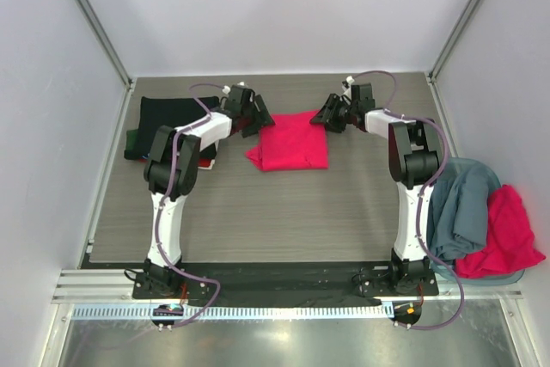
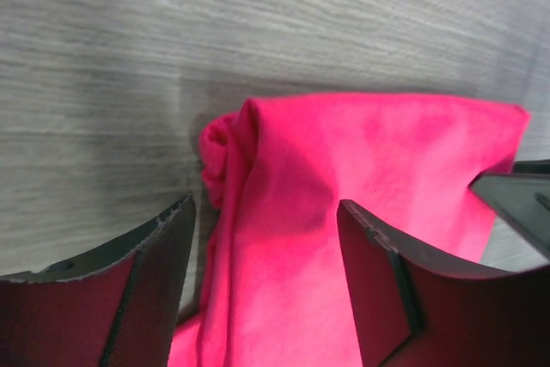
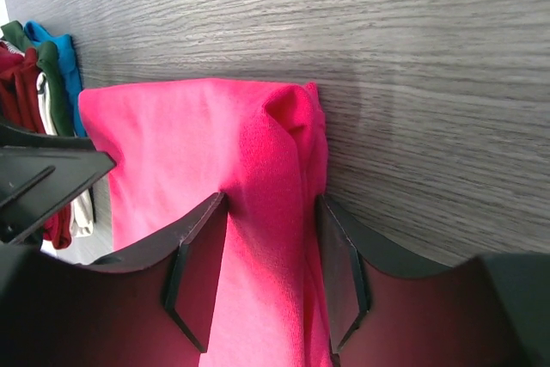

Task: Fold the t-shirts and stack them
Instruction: Neatly place the folded tshirt to the corner

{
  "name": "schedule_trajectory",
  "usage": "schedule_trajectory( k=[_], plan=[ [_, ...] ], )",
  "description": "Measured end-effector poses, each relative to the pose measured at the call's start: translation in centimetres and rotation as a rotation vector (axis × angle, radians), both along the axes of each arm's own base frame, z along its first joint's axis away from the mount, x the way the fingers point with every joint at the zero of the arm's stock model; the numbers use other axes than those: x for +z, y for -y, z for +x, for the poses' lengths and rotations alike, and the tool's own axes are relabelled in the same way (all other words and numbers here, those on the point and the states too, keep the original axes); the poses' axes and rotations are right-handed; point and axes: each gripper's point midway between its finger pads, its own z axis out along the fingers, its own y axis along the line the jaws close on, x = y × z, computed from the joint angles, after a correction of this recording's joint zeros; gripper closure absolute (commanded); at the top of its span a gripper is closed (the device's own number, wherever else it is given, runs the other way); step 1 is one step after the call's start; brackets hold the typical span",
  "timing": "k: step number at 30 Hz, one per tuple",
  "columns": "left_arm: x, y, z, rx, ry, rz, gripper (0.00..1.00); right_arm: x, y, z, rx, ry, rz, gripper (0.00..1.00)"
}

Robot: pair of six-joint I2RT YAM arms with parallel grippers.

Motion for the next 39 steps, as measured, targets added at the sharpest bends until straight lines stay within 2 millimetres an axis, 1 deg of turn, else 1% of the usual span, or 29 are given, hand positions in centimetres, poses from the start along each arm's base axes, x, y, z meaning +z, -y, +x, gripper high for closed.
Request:
schedule_trajectory(
  k=[2, 3, 6, 7, 8, 9, 10, 11, 12, 14, 15, 17, 22, 24, 27, 28, 30, 31, 33, 35, 36, 39],
  plan=[
    [0.0, 0.3, 0.3, 0.003, 0.004, -0.026, 0.35, 0.0, 0.0, 0.0, -0.003, -0.002, -0.003, 0.5],
    [0.0, 0.4, 0.4, 0.004, 0.006, -0.036, 0.38, -0.1, 0.0, 0.0, -0.003, -0.003, -0.005, 0.51],
    [-0.2, 0.6, 0.7, 0.014, 0.007, -0.056, 0.55, -0.2, 0.0, 0.1, -0.006, -0.01, -0.012, 0.59],
    [-0.5, 0.5, 0.8, 0.019, 0.006, -0.055, 0.56, -0.3, 0.0, 0.2, -0.009, -0.014, -0.015, 0.63],
    [-0.6, 0.6, 0.8, 0.021, 0.005, -0.058, 0.57, -0.4, 0.0, 0.3, -0.01, -0.018, -0.018, 0.65],
    [-0.6, 0.6, 1.0, 0.024, 0.009, -0.057, 0.61, -0.6, -0.1, 0.4, -0.011, -0.021, -0.02, 0.68],
    [-0.7, 0.5, 1.0, 0.028, 0.009, -0.056, 0.63, -0.6, -0.2, 0.5, -0.011, -0.023, -0.02, 0.72],
    [-0.9, 0.5, 1.2, 0.032, 0.011, -0.054, 0.66, -0.7, -0.4, 0.7, -0.01, -0.025, -0.022, 0.73],
    [-0.9, 0.7, 1.5, 0.034, 0.016, -0.056, 0.78, -0.7, -0.5, 0.8, -0.01, -0.026, -0.023, 0.79],
    [-1.2, 0.9, 2.2, 0.039, 0.024, -0.058, 0.88, -0.9, -0.9, 1.0, -0.009, -0.031, -0.033, 0.92],
    [-1.3, 1.2, 2.5, 0.038, 0.028, -0.064, 1.0, -1.0, -1.0, 1.1, -0.009, -0.033, -0.035, 0.99],
    [-1.1, 1.6, 3.2, 0.038, 0.042, -0.07, 1.0, -1.0, -1.3, 1.2, -0.011, -0.035, -0.04, 0.99],
    [-1.1, 1.9, 3.2, 0.035, 0.057, -0.056, 1.0, -0.8, -1.4, 1.2, -0.022, -0.03, -0.058, 0.99],
    [-0.9, 1.7, 2.5, 0.033, 0.058, -0.042, 1.0, -0.5, -1.3, 0.6, -0.026, -0.032, -0.064, 0.99],
    [-0.1, 1.0, 0.5, 0.028, 0.05, -0.023, 1.0, 0.6, -1.3, -1.3, -0.023, -0.036, -0.07, 0.99],
    [0.4, 0.8, -0.4, 0.026, 0.047, -0.018, 1.0, 1.2, -1.5, -1.9, -0.019, -0.033, -0.069, 0.99],
    [2.1, 0.2, -2.4, 0.019, 0.059, -0.015, 1.0, 3.1, -2.2, -3.2, -0.008, -0.006, -0.069, 0.99],
    [3.3, -0.3, -3.6, 0.015, 0.068, -0.013, 1.0, 4.3, -2.6, -3.9, -0.001, 0.011, -0.071, 0.99],
    [6.2, -0.9, -5.6, 0.01, 0.104, -0.022, 1.0, 7.3, -4.1, -5.4, 0.024, 0.07, -0.071, 0.99],
    [9.8, -1.7, -7.2, 0.017, 0.155, -0.034, 1.0, 10.7, -6.1, -7.1, 0.055, 0.141, -0.066, 0.99],
    [12.1, -2.0, -7.8, 0.021, 0.189, -0.047, 1.0, 12.8, -7.3, -8.0, 0.074, 0.186, -0.058, 0.99],
    [18.0, -3.7, -9.0, 0.048, 0.285, -0.083, 1.0, 18.2, -10.2, -10.7, 0.117, 0.299, -0.023, 0.99]
  ],
)
